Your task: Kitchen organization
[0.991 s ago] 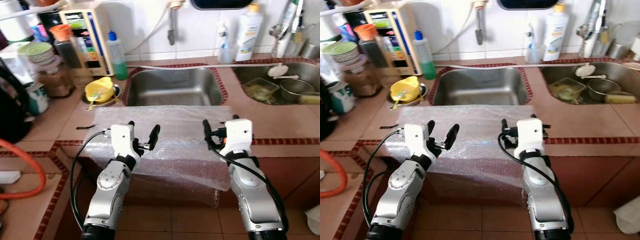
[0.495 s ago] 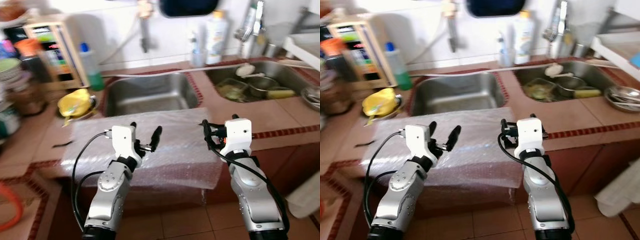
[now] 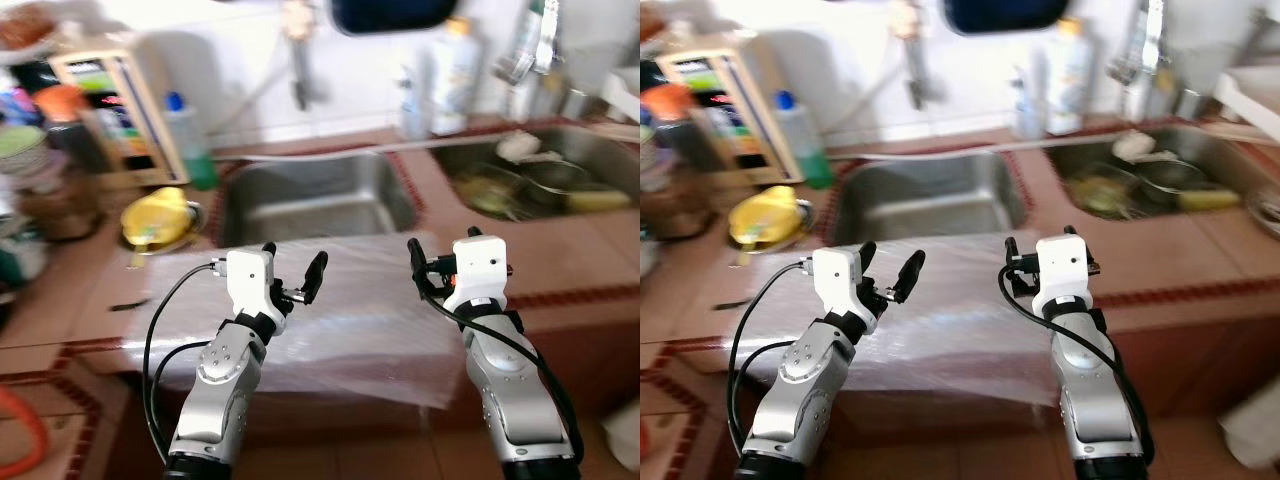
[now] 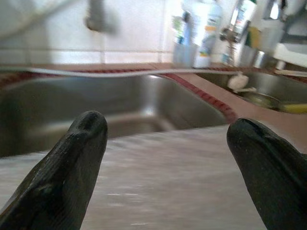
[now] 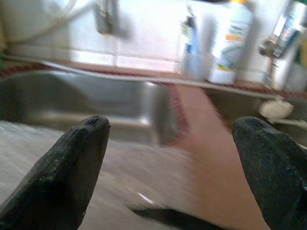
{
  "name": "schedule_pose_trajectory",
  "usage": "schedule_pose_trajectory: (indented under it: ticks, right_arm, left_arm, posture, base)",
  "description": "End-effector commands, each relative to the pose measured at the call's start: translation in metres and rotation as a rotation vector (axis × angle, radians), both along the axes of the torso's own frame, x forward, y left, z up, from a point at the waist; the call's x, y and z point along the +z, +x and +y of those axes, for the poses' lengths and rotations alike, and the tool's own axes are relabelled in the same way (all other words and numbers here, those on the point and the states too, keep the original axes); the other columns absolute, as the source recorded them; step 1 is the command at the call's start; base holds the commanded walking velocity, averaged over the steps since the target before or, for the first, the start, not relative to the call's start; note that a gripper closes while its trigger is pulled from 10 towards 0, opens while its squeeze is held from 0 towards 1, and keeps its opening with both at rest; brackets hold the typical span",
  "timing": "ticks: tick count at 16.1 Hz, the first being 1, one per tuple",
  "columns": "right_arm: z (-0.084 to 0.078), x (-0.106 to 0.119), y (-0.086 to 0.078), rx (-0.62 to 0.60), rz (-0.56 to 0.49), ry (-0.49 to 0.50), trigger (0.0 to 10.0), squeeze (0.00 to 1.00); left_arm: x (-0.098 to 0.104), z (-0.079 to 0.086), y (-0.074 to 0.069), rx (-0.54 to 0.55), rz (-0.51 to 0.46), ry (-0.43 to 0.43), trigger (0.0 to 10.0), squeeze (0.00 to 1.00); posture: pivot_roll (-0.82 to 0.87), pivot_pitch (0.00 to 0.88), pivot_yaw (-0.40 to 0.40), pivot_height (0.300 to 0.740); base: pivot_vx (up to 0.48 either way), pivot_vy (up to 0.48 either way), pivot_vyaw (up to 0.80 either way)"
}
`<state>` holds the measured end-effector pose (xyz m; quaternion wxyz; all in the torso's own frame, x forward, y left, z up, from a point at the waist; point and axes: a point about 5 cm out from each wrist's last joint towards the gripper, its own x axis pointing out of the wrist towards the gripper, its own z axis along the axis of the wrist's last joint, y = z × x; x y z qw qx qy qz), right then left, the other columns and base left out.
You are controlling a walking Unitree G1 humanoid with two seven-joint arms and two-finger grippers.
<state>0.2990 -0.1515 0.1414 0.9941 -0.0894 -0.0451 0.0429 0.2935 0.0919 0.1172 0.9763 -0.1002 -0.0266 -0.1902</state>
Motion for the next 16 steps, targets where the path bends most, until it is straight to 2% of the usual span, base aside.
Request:
schedule_pose_trajectory:
  ticks: [1,9,10,13,16]
  right_arm:
    - [0.01,0.004,0.0,0.036,-0.015,0.007,10.0,0.0]
    - [0.012,0.003,0.001,0.047,-0.009,0.007,10.0,0.0]
    - [0.012,0.003,0.001,0.049,-0.008,0.005,10.0,0.0]
    - [0.013,0.003,0.002,0.063,-0.003,0.003,10.0,0.0]
    - [0.022,0.002,0.006,0.117,0.008,0.002,10.0,0.0]
  left_arm:
    - [0.0,0.008,0.0,0.014,-0.001,0.016,10.0,0.0]
    - [-0.003,0.008,-0.004,0.012,0.016,0.022,10.0,0.0]
    - [-0.004,0.009,-0.004,0.028,0.026,0.02,10.0,0.0]
    - [-0.01,0.018,-0.005,0.123,0.04,0.094,10.0,0.0]
    - [-0.011,0.032,-0.008,0.226,0.041,0.126,10.0,0.0]
  posture:
    - [-0.3,0.013,0.113,0.74]
    - [-0.29,0.019,0.108,0.74]
    - [-0.29,0.019,0.107,0.74]
    - [-0.26,0.022,0.087,0.74]
    - [-0.22,0.024,0.065,0.74]
  base:
    - [0.345,0.0,0.0]
    - [0.347,0.0,0.0]
    - [0.0,0.0,0.0]
    - [0.0,0.0,0.0]
    - [0.0,0.0,0.0]
